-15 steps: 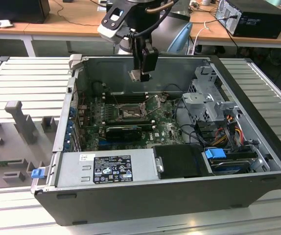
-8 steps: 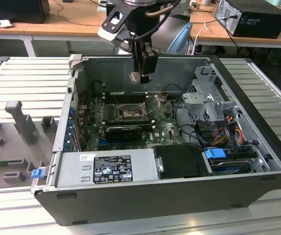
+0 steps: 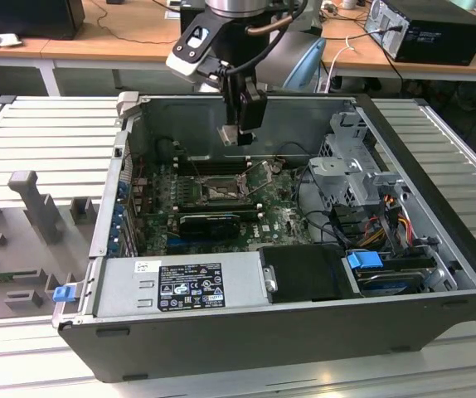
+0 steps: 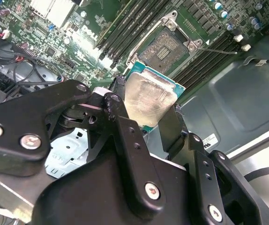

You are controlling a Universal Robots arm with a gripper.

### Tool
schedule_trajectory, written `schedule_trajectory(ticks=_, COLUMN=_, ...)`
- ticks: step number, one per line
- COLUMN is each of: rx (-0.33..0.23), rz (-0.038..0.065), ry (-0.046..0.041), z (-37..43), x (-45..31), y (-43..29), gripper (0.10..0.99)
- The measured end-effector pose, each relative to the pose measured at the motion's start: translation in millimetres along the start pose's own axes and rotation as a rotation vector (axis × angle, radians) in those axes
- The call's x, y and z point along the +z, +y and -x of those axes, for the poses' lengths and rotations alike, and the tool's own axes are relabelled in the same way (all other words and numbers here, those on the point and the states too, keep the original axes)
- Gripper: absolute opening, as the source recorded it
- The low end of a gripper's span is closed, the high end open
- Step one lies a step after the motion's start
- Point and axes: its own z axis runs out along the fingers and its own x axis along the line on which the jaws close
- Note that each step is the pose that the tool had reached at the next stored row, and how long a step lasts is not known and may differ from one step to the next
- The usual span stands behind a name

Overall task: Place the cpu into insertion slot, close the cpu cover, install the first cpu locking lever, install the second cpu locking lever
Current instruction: 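Place the cpu into insertion slot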

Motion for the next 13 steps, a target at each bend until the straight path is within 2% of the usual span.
schedule_trajectory(ticks=13, rx=0.0, rz=0.0, ry=0.0, z=0.2, x=8.2, y=-0.7, gripper=0.529)
